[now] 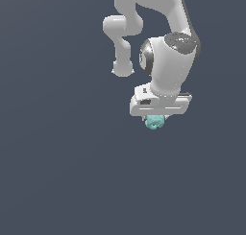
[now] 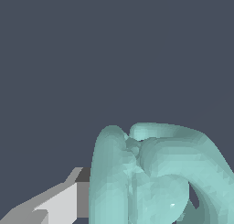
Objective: Pick up the object and move it to a goal position.
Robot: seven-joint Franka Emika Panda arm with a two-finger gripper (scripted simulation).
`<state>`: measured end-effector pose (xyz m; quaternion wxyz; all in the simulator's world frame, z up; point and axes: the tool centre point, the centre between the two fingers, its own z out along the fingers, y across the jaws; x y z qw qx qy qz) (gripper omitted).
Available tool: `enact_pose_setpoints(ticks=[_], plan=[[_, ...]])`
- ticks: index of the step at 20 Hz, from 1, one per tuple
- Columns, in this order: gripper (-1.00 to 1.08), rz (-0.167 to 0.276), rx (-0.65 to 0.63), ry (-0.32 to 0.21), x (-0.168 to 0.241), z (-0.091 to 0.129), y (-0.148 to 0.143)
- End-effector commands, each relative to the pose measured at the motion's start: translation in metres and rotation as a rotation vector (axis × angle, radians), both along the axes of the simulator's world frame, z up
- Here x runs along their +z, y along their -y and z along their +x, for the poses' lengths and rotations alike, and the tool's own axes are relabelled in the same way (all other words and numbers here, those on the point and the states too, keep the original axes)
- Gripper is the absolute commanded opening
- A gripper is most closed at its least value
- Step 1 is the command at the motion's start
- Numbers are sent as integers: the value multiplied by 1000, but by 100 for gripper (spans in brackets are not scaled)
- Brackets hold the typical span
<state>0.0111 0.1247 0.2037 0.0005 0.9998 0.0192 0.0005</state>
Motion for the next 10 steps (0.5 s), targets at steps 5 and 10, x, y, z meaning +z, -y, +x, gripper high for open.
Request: enact_pose_setpoints(ticks=[5,10], plan=[[-100,0,0,0,73,-12,-34],[-100,0,0,0,128,-20,-60]])
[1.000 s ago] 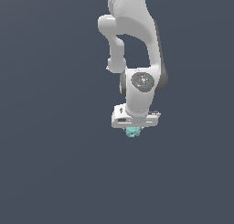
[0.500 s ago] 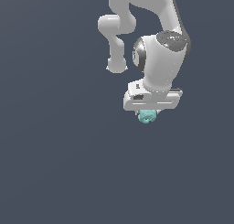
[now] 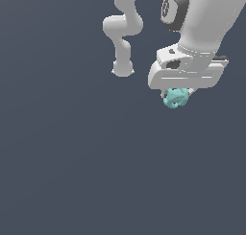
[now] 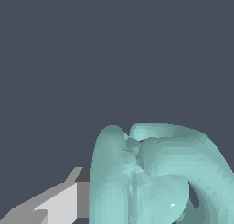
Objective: Pick up the object and move it to a goal position.
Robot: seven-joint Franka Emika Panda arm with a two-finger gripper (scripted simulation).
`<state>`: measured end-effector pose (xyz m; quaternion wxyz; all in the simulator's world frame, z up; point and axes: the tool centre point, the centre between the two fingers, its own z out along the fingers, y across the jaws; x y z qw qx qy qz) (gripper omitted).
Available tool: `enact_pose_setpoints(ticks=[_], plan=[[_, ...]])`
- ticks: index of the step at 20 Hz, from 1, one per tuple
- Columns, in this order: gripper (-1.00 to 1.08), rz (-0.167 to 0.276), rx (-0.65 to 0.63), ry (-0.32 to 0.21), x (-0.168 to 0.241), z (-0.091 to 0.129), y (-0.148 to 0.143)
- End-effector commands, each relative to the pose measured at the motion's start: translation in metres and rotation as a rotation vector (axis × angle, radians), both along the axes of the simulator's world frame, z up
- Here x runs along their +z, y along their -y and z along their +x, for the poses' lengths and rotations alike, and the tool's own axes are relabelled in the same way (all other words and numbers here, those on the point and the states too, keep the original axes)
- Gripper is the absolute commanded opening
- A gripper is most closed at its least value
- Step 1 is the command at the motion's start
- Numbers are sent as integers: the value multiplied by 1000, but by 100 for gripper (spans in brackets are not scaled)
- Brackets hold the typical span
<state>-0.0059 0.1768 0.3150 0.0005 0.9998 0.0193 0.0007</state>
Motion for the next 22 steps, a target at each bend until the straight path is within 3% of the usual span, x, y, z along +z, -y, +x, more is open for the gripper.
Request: enact_pose_setpoints(ticks=[1,11,22], plan=[[-100,0,0,-1,27,-4,-13],[-100,0,-1,-1,110,-14,-53],[-100,1,-1,-1,142,-15,-69]])
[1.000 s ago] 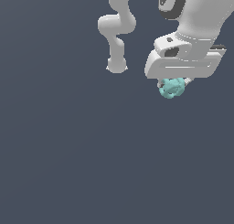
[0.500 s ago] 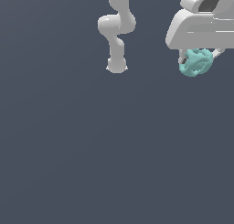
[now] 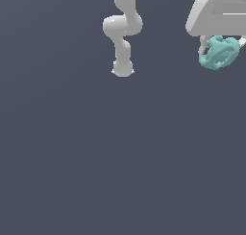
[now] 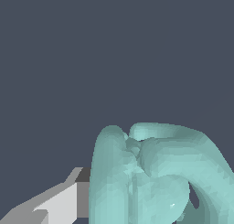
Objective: Pick up the object and move it to a goal position.
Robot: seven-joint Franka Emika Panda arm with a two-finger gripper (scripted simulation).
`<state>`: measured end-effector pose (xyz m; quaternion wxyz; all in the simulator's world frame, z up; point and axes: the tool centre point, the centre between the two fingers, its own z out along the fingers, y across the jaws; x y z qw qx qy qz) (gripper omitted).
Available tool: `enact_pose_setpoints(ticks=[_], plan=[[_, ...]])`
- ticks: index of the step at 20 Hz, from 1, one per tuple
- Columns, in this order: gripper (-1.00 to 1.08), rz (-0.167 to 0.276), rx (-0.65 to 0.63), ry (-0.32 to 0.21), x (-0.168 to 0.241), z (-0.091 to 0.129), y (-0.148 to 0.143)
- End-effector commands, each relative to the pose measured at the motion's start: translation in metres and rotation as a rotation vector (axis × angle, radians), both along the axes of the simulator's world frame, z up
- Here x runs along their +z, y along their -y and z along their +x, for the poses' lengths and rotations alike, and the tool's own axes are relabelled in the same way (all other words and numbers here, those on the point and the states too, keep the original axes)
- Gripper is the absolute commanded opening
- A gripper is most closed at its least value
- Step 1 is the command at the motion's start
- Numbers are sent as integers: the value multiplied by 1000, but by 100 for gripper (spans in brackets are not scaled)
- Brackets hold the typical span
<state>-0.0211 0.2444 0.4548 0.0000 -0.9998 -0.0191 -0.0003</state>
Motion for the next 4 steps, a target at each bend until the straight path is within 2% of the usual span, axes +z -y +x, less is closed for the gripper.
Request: enact_pose_setpoints(ticks=[1,4], plan=[[-100,0,0,-1,3,0,-1],[-100,0,0,-1,3,1,-1]])
